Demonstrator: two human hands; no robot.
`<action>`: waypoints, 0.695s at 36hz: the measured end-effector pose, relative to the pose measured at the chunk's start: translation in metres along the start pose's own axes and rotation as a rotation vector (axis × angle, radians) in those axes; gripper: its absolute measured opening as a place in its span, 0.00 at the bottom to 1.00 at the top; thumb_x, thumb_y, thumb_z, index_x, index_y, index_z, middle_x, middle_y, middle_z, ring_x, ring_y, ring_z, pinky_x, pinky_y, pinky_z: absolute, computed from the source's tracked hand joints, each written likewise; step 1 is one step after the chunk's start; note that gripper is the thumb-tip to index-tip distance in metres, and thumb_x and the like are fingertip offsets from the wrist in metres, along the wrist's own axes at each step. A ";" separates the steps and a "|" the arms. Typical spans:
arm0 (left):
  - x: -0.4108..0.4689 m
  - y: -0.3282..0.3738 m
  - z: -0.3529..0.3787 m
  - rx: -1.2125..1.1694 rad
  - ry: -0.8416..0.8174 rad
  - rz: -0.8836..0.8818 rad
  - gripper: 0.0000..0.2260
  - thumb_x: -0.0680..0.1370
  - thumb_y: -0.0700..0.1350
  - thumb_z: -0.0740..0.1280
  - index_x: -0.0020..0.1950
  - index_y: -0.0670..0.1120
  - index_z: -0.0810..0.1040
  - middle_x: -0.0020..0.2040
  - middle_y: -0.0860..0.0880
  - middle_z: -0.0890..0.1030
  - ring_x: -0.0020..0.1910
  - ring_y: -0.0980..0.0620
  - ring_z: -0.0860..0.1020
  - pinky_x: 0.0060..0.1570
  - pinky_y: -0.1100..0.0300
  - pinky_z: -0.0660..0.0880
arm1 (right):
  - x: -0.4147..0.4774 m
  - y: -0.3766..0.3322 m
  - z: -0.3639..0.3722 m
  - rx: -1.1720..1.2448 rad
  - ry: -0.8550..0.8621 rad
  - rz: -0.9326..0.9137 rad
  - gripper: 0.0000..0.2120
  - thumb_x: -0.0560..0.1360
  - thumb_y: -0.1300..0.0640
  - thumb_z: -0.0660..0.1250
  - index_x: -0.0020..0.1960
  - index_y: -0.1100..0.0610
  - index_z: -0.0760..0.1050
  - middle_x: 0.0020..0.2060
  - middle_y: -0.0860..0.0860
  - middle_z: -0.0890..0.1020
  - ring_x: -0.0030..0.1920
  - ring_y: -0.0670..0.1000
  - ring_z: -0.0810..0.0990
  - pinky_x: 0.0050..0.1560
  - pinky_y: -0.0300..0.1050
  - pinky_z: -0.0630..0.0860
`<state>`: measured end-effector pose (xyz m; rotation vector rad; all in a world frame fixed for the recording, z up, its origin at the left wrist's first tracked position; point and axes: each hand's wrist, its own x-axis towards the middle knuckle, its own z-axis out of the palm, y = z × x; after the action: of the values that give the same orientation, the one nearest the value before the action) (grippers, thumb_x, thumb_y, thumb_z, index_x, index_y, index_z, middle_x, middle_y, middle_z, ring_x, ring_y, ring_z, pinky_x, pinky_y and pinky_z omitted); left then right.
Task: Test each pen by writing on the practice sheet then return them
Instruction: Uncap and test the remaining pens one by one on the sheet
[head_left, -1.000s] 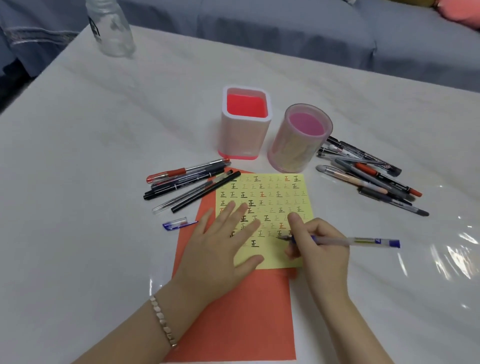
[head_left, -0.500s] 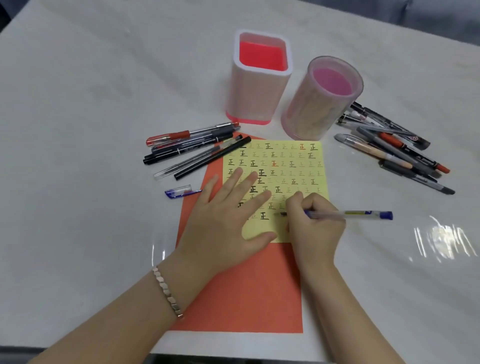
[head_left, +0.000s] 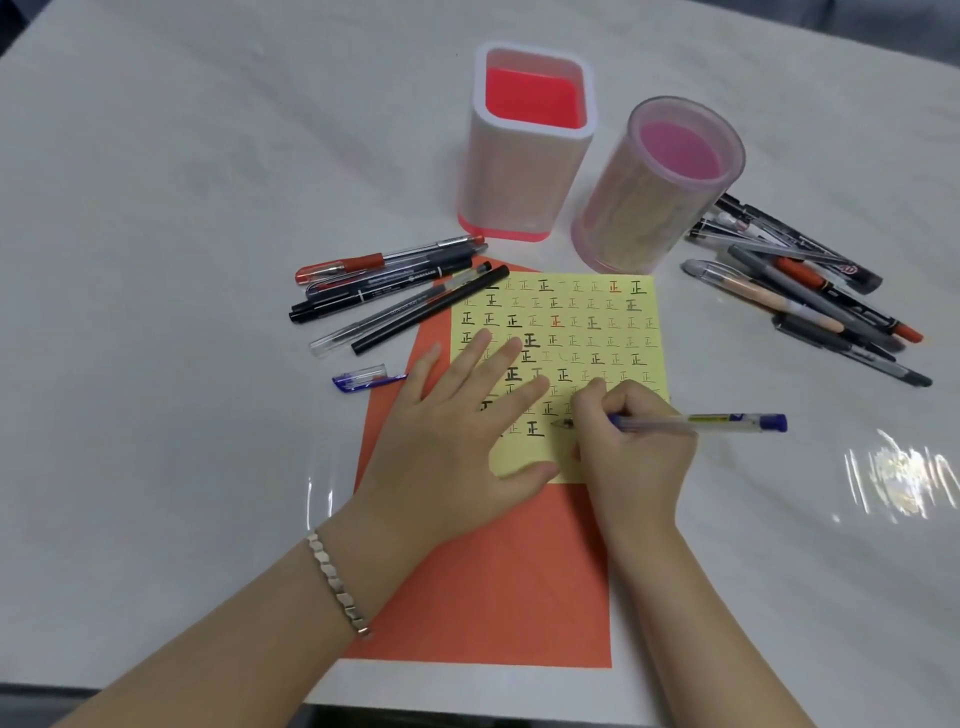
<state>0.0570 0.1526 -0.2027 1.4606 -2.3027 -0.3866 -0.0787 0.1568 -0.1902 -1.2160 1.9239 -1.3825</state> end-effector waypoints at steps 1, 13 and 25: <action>0.000 0.000 0.000 0.002 0.000 0.000 0.28 0.68 0.65 0.59 0.64 0.55 0.75 0.70 0.50 0.70 0.72 0.50 0.63 0.70 0.48 0.52 | 0.000 0.000 0.000 -0.001 -0.001 0.001 0.17 0.66 0.56 0.63 0.24 0.61 0.60 0.20 0.52 0.65 0.24 0.45 0.63 0.27 0.34 0.61; 0.000 0.000 -0.001 0.006 -0.009 -0.006 0.28 0.68 0.66 0.59 0.65 0.55 0.74 0.70 0.50 0.69 0.72 0.50 0.63 0.70 0.48 0.52 | 0.000 0.000 -0.002 0.019 0.020 0.000 0.16 0.66 0.57 0.62 0.23 0.57 0.60 0.19 0.50 0.64 0.23 0.45 0.61 0.26 0.32 0.59; 0.000 0.000 0.001 0.000 0.008 -0.003 0.28 0.68 0.66 0.59 0.64 0.55 0.75 0.70 0.50 0.69 0.72 0.50 0.64 0.70 0.49 0.52 | 0.000 0.000 -0.002 0.023 0.010 0.036 0.16 0.64 0.58 0.62 0.23 0.58 0.58 0.19 0.50 0.62 0.24 0.46 0.60 0.26 0.34 0.59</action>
<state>0.0569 0.1527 -0.2033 1.4633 -2.2942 -0.3807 -0.0806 0.1579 -0.1891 -1.1600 1.9221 -1.3916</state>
